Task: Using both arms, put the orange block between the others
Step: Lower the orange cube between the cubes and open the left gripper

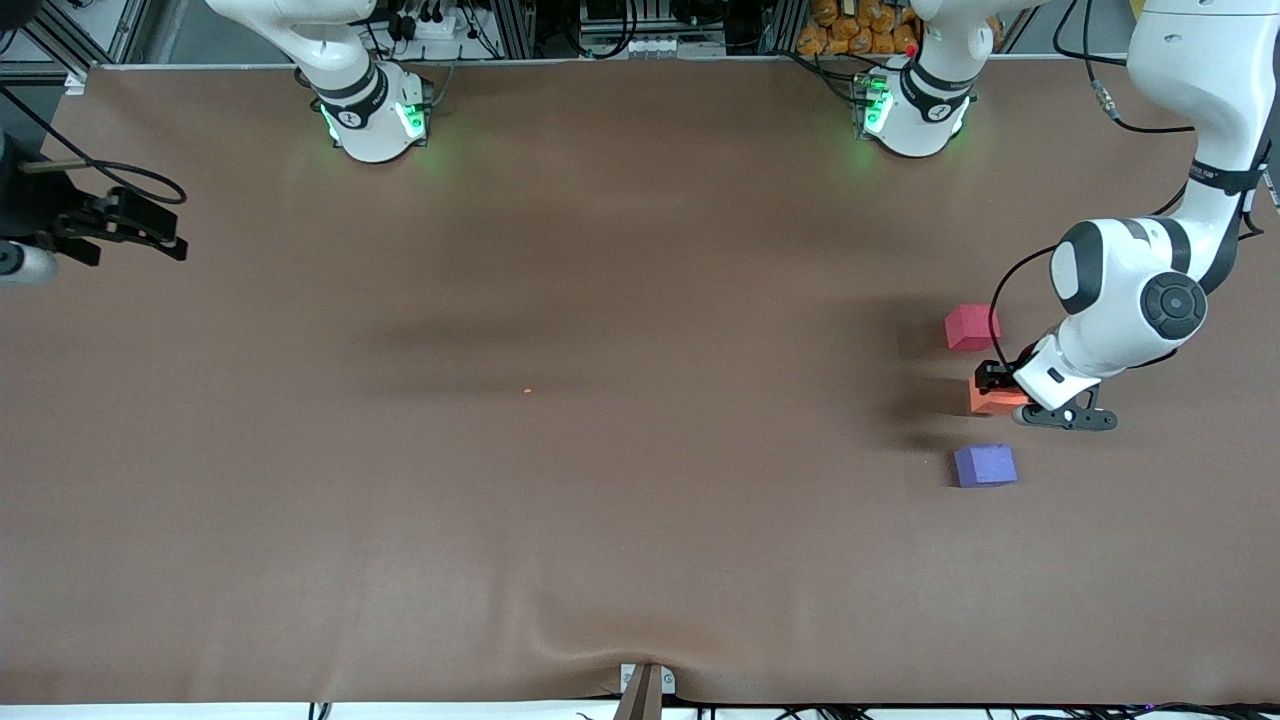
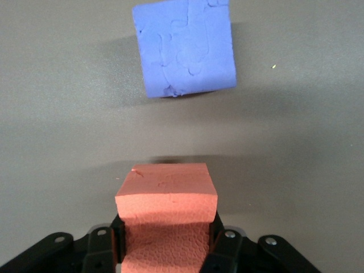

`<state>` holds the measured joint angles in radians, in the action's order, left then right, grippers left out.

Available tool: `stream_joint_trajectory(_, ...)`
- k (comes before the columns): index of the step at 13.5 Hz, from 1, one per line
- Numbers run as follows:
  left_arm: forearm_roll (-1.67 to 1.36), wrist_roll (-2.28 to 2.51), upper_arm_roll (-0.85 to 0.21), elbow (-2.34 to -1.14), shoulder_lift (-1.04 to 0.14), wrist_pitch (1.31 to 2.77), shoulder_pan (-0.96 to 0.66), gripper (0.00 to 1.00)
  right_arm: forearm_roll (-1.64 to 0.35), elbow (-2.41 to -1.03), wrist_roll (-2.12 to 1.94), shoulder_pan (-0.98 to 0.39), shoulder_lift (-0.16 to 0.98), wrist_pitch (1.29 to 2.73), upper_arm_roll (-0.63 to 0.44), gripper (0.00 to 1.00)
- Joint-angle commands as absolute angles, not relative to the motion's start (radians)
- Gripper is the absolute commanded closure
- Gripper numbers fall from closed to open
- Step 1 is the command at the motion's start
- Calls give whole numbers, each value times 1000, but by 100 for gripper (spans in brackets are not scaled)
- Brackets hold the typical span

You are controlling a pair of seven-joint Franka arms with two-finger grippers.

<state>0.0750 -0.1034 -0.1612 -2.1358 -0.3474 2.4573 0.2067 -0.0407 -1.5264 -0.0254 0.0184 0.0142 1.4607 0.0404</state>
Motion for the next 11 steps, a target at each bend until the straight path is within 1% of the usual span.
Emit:
stream_joint_trajectory(1,80,-97,-173,-2163,-340,2499,218,93,-57,-1546,-21,2,6,1486,37,0)
stream_joint_trajectory(5,80,-95,-173,-2161,-365,2526,216,93,-55,-1557,-21,-3,6,1505,37,0)
stream_joint_trajectory(11,80,-94,-173,-2160,-377,2528,207,93,-54,-1559,-21,-8,17,1534,38,0)
